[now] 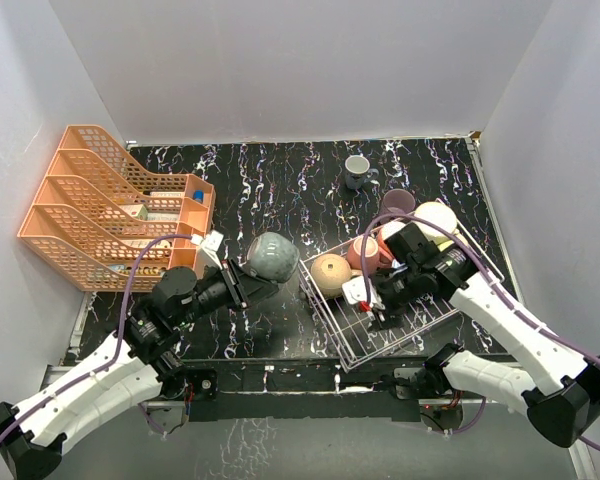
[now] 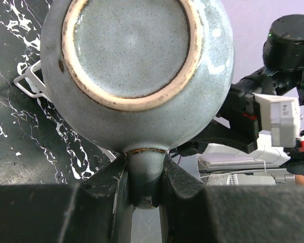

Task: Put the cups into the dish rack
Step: Adjust the dish rack at the center of the board.

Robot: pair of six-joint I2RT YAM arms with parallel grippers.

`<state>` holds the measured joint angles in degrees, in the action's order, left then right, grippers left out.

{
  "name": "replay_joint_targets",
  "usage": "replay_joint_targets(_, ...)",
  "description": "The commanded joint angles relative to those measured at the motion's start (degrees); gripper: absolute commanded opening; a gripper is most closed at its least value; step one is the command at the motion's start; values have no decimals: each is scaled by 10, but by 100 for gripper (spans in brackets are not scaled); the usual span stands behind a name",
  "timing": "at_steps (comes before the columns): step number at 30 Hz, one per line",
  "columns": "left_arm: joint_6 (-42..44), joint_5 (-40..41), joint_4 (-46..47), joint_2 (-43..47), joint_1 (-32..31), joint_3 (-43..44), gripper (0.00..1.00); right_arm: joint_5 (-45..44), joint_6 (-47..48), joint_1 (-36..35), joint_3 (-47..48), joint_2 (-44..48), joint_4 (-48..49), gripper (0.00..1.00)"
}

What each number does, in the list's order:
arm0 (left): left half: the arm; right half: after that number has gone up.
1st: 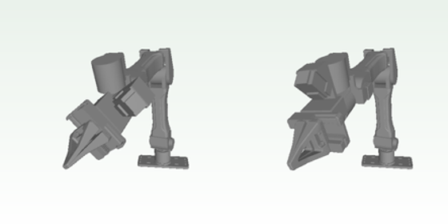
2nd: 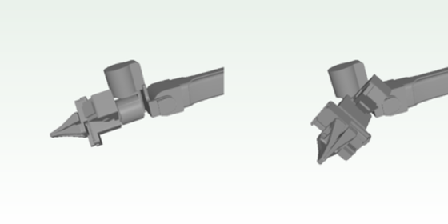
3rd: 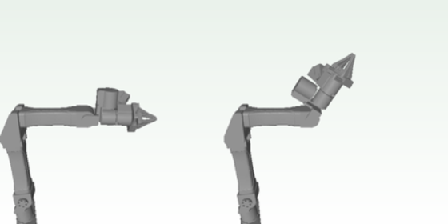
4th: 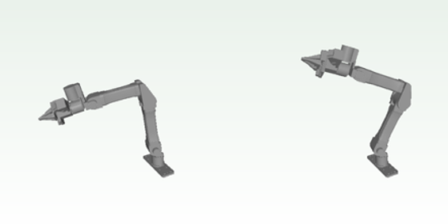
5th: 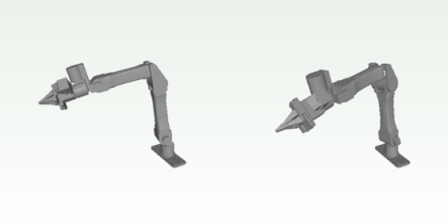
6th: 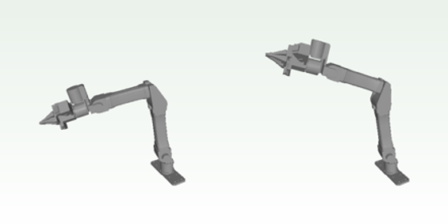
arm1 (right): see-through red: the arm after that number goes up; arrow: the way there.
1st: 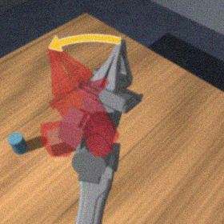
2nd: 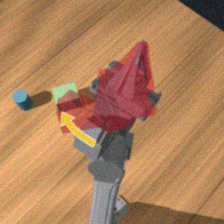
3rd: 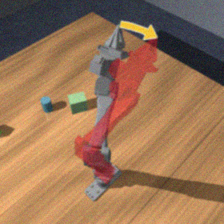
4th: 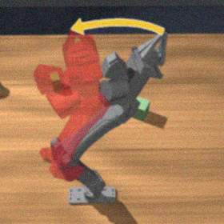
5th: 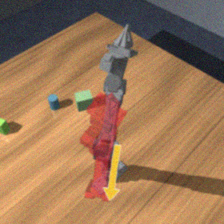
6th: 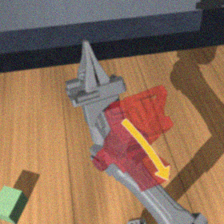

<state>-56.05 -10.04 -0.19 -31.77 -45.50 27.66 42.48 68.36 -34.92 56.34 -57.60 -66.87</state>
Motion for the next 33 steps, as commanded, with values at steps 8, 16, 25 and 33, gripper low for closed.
replay_joint_targets(8,6,-42,96,-21,1,54,0,42,94,35,-80,68,-87,63)
replay_joint_targets(16,6,-60,119,-50,1,65,0,40,130,35,-105,77,-97,62)
replay_joint_targets(25,13,-74,130,-78,1,78,0,-5,90,33,-148,88,-22,44)
replay_joint_targets(33,16,-75,124,-74,1,82,0,38,54,33,-140,81,44,21)
